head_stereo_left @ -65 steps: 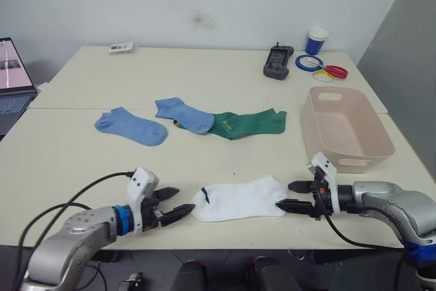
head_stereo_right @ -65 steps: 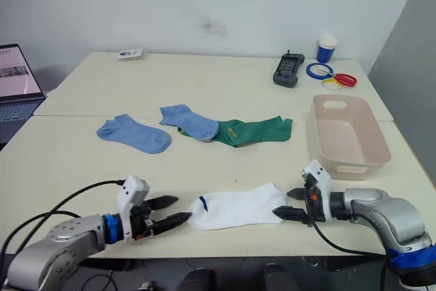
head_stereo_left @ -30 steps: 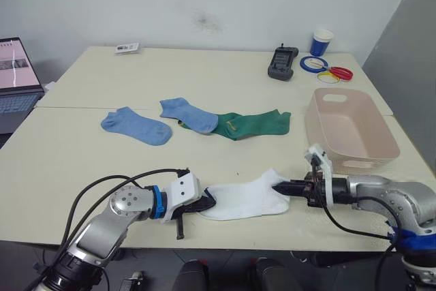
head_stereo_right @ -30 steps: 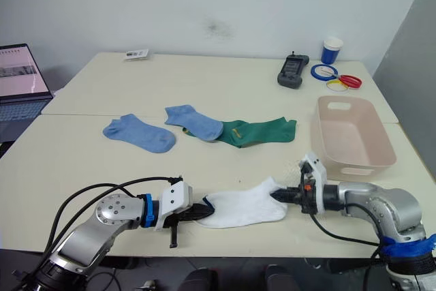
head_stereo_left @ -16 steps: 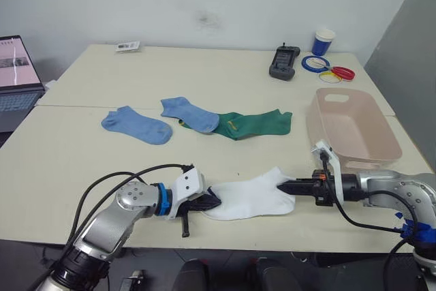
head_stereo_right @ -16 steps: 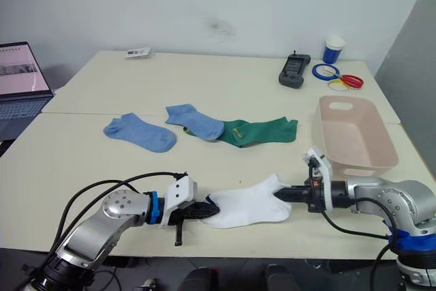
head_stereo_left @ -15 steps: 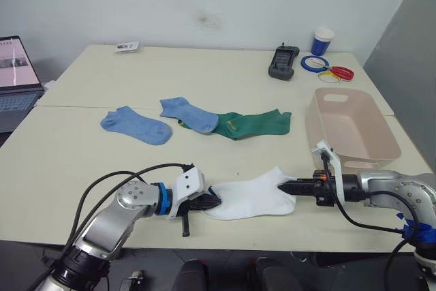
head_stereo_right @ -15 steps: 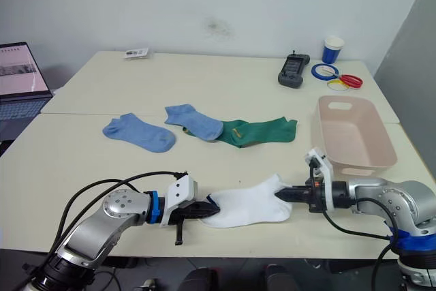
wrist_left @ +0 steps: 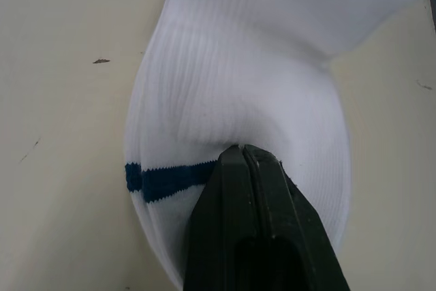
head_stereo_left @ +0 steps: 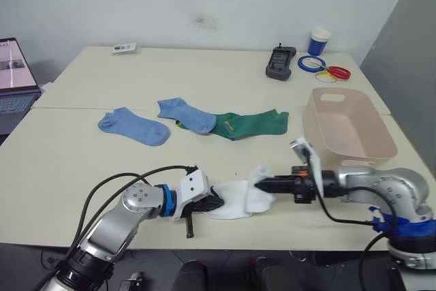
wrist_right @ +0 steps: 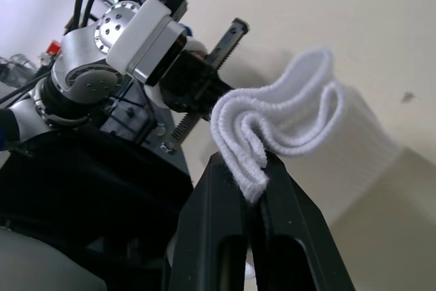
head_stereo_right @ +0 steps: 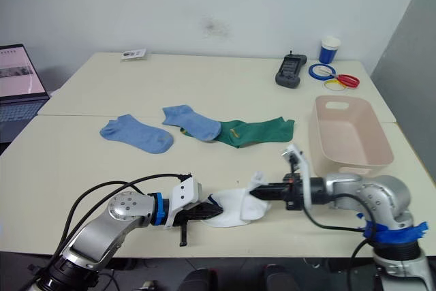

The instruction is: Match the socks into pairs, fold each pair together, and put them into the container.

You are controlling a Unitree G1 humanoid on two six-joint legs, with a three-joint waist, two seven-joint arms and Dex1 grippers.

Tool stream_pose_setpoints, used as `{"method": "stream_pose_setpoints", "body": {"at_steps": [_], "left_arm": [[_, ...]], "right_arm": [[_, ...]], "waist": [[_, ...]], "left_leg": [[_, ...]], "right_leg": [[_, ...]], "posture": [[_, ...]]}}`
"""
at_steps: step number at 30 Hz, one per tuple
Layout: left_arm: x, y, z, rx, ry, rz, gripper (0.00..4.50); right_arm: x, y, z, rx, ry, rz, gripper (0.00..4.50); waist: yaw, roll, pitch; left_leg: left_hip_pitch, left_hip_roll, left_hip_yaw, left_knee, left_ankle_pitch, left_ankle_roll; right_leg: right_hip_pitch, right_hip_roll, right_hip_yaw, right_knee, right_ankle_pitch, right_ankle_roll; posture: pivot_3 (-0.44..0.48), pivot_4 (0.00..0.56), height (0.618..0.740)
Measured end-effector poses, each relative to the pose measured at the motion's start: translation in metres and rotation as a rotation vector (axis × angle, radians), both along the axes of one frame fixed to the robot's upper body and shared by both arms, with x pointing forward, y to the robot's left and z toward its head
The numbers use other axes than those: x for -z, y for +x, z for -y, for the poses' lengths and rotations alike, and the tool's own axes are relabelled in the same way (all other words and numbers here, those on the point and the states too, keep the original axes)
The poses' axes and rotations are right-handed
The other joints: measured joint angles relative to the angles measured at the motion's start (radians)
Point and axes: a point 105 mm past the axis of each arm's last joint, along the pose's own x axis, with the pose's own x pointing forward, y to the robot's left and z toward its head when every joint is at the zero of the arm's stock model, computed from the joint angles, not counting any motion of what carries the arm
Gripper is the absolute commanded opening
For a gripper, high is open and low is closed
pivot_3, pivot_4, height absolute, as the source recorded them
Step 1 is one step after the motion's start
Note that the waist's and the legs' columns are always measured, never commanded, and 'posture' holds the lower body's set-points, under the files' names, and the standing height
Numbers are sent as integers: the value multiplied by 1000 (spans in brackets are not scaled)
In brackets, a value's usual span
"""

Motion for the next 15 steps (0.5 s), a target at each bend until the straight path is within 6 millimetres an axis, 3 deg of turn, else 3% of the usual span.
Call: {"method": "stream_pose_setpoints", "body": {"at_steps": [5, 9, 14, 15], "left_arm": [[1, -1, -2, -9, -1, -2, 0], [1, -1, -3, -19, -3, -2, 0], [2, -2, -4, -25, -4, -6, 0], [2, -2, -4, -25, -4, -6, 0]], "right_arm": [[6, 4, -28, -34, 1, -14, 30], [18, 15, -40, -5, -33, -18, 30], [27, 16, -53, -21, -46, -43, 30], [28, 16, -53, -21, -46, -48, 568]], "waist": [[-1, 0, 0], [-1, 1, 0], [-1, 1, 0], [-1, 1, 0]], "left_leg": [[0, 0, 0, 0, 0, 0], [1, 0, 0, 0, 0, 0], [1, 1, 0, 0, 0, 0], [1, 1, 0, 0, 0, 0]], "right_leg": [[0, -1, 1, 0, 0, 0], [0, -1, 0, 0, 0, 0], [0, 0, 0, 0, 0, 0], [0, 0, 0, 0, 0, 0]], "posture": [[0, 150, 740], [0, 150, 740], [0, 150, 740], [0, 150, 740]]}}
